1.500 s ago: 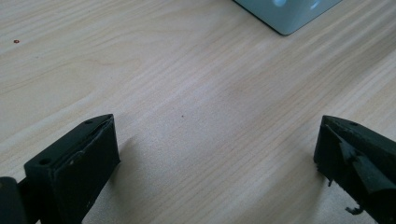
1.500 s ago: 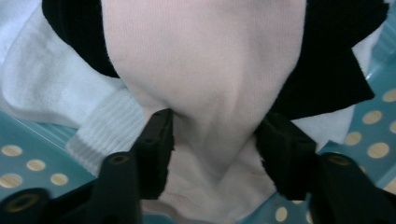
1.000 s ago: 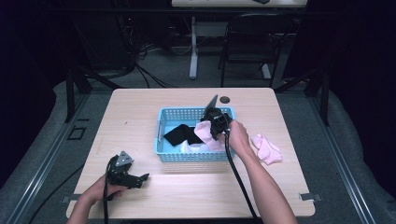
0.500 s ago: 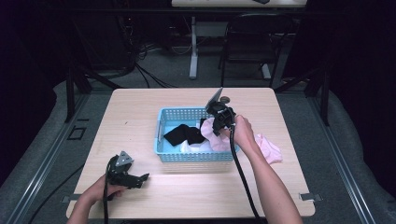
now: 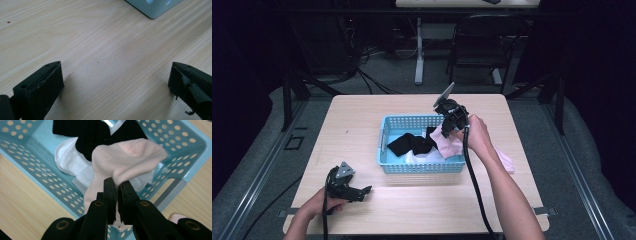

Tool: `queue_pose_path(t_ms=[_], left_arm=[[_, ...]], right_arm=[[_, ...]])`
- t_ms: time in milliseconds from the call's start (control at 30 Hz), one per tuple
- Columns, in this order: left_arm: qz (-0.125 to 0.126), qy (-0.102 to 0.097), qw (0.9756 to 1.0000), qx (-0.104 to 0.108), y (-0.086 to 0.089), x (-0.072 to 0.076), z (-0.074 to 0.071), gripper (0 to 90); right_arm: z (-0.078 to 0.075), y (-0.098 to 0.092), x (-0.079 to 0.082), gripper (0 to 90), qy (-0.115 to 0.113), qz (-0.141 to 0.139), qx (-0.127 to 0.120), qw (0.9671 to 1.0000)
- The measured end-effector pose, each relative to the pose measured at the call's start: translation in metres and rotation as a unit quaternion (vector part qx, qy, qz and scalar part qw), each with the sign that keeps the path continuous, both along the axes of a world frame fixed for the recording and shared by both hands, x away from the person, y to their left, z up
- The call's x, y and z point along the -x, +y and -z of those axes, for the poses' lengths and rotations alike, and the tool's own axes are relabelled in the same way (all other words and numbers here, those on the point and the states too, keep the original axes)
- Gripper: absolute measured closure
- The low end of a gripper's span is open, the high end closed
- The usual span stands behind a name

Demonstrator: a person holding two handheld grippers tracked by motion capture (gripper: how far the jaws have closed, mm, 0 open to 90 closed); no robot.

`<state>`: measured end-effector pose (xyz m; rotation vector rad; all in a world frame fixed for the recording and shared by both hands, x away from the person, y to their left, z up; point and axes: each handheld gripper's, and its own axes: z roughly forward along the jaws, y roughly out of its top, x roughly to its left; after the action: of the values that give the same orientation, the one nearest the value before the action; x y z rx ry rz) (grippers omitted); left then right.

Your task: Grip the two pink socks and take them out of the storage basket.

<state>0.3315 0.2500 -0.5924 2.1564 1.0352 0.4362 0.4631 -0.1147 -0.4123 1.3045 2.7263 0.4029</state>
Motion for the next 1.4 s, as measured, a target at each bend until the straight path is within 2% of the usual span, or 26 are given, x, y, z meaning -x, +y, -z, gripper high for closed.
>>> queue_pose_path(t_ms=[100, 133, 167, 333, 533, 700, 867, 1000, 1100, 1400], left_arm=[[0.0, 0.0, 1.0, 0.0, 0.0, 0.0, 0.0, 0.0], [0.0, 0.0, 1.0, 0.0, 0.0, 0.0, 0.0, 0.0], [0.0, 0.0, 1.0, 0.0, 0.0, 0.0, 0.0, 0.0], [0.0, 0.0, 1.0, 0.0, 0.0, 0.0, 0.0, 0.0], [0.0, 0.0, 1.0, 0.0, 0.0, 0.0, 0.0, 0.0], [0.0, 0.0, 1.0, 0.0, 0.0, 0.0, 0.0, 0.0], [0.0, 0.0, 1.0, 0.0, 0.0, 0.0, 0.0, 0.0], [0.0, 0.0, 1.0, 0.0, 0.0, 0.0, 0.0, 0.0], [0.0, 0.0, 1.0, 0.0, 0.0, 0.0, 0.0, 0.0], [0.0, 0.0, 1.0, 0.0, 0.0, 0.0, 0.0, 0.0]], right_arm=[[-0.013, -0.001, 0.005, 85.1, -0.014, -0.007, -0.003, 0.9999], [-0.013, -0.001, 0.005, 85.1, -0.014, -0.007, -0.003, 0.9999], [-0.02, -0.002, 0.007, 85.1, -0.018, -0.008, -0.005, 0.9998], [-0.033, -0.007, 0.011, 85.1, -0.029, -0.006, -0.011, 0.9995], [-0.054, -0.024, 0.018, 85.1, -0.045, 0.006, -0.014, 0.9989], [-0.065, -0.039, 0.022, 85.1, -0.054, 0.019, -0.015, 0.9983], [-0.071, -0.055, 0.024, 85.1, -0.057, 0.029, -0.016, 0.9978], [-0.073, -0.073, 0.026, 85.1, -0.061, 0.049, -0.021, 0.9967], [-0.071, -0.09, 0.027, 85.1, -0.061, 0.063, -0.021, 0.9959], [-0.061, -0.124, 0.029, 85.1, -0.059, 0.1, -0.023, 0.993]])
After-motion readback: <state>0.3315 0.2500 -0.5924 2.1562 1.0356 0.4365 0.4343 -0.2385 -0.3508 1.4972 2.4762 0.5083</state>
